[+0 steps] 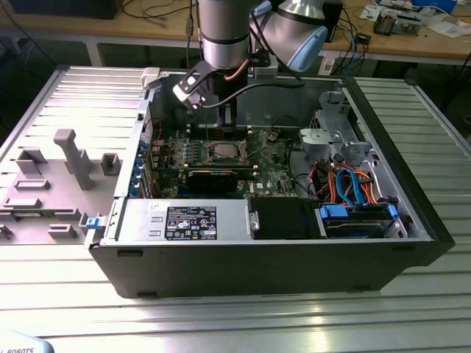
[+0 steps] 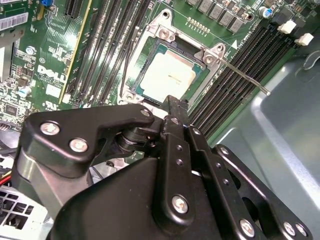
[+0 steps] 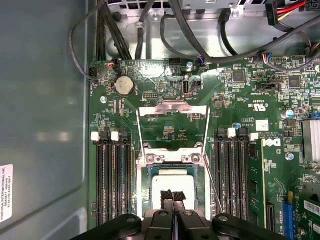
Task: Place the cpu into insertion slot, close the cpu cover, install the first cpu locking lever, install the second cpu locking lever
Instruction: 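Close the cpu cover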
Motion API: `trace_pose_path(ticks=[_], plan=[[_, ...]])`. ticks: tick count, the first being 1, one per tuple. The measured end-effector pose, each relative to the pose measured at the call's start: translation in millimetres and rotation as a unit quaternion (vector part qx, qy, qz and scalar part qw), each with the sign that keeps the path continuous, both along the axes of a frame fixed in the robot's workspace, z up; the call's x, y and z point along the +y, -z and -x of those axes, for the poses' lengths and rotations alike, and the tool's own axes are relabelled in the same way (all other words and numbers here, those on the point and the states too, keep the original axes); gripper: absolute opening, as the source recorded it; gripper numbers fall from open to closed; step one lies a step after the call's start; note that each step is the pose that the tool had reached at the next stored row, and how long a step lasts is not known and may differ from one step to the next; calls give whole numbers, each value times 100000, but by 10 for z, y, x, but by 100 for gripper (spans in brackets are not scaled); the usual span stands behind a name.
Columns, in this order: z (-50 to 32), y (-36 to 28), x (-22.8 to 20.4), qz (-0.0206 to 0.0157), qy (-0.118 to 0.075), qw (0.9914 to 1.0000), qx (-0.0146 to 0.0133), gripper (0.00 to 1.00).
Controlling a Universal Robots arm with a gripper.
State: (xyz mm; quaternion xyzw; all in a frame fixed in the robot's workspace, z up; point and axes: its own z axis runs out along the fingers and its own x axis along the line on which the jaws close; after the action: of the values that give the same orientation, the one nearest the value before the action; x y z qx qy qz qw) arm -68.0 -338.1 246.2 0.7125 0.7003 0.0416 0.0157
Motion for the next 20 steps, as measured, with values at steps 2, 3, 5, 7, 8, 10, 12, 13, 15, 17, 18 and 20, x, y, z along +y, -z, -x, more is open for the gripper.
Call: trace_pose_path(ticks=[2, 3, 5, 7, 8, 10, 12, 13, 15, 17, 18, 20], plan=[[0, -5, 0, -2, -2, 100000, -3, 11], [0, -9, 0, -3, -2, 100000, -1, 11], [0, -12, 0, 1, -1, 100000, -2, 11], [0, -15, 0, 1, -1, 100000, 0, 11], [0, -16, 0, 0, -2, 100000, -3, 11], [0, -21, 0, 8, -1, 100000, 3, 11], [0, -25, 0, 4, -2, 100000, 3, 11], [0, -30, 0, 12, -1, 100000, 5, 11], [0, -34, 0, -4, -3, 100000, -5, 11], [0, -35, 0, -13, -1, 100000, -9, 11], [0, -36, 0, -10, -1, 100000, -2, 11], [0, -36, 0, -26, 0, 100000, 1, 11]])
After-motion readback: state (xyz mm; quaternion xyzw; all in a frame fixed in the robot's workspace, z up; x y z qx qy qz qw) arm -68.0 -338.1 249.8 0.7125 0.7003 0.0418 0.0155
